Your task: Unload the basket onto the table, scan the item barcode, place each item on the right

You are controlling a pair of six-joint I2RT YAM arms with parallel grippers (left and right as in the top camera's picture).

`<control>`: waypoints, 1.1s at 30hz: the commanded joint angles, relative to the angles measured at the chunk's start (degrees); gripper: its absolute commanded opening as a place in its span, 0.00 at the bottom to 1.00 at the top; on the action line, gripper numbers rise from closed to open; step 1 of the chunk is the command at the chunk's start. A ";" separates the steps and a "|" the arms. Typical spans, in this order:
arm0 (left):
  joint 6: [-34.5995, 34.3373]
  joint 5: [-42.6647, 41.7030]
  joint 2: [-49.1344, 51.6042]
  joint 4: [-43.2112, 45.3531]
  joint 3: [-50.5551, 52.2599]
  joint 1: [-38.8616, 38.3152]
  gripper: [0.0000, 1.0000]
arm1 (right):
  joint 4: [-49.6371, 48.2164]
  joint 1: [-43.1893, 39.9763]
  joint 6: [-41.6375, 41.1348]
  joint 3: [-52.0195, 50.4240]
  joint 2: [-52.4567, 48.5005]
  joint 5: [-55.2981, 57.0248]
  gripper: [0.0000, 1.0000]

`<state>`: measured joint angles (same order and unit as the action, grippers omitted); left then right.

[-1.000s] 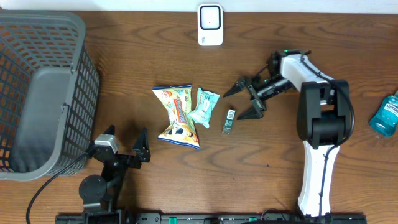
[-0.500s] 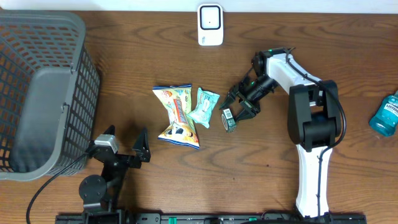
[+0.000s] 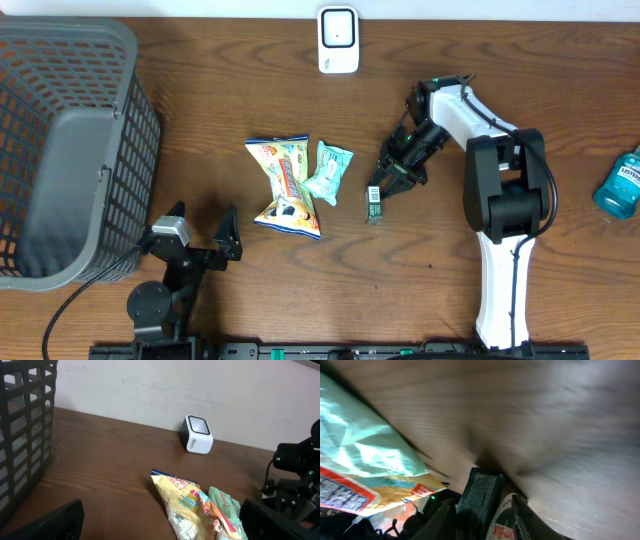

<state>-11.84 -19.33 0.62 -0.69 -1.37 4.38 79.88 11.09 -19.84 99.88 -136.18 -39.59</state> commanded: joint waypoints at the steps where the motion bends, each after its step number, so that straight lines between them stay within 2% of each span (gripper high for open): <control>1: 0.13 -0.52 -0.39 -1.84 1.09 -0.17 0.98 | 2.25 -0.81 -1.11 0.11 -3.96 5.20 0.31; 8: 0.13 -0.52 -0.39 -1.84 1.09 -0.17 0.98 | 11.61 -0.37 -1.05 1.11 -3.96 5.20 0.32; 10: 0.13 -0.52 -0.39 -1.84 1.09 -0.17 0.98 | 11.28 -0.17 -1.14 1.11 -3.96 5.18 0.36; 12: 0.13 -0.52 -0.39 -1.84 1.09 -0.17 0.98 | 10.27 -0.17 -1.88 1.11 -3.96 5.18 0.49; 14: 0.13 -0.52 -0.39 -1.84 1.09 -0.17 0.98 | 8.41 -0.24 -2.40 1.11 -3.96 4.72 0.82; 15: 0.13 -0.52 -0.39 -1.84 1.09 -0.17 0.98 | 7.39 -0.26 -2.38 1.11 -3.96 4.46 0.94; 16: 0.13 -0.52 -0.39 -1.81 1.09 -0.17 0.98 | 6.47 -0.26 -2.38 1.11 -3.96 4.50 0.96; 21: 0.13 -0.52 -0.39 -1.84 1.09 -0.17 0.98 | 6.47 1.40 -2.21 1.05 -3.98 4.52 0.89; 27: 0.13 -0.52 -0.39 -1.84 1.09 -0.17 0.97 | 5.97 6.91 -2.16 0.94 -3.98 6.99 0.87; 33: 0.13 -0.52 -0.39 -1.84 1.09 -0.17 0.98 | 6.27 8.70 -2.16 0.92 -3.98 8.44 0.75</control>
<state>-11.81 -19.31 0.62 -0.69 -1.37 4.38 86.26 19.07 -21.82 102.32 -137.51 -32.08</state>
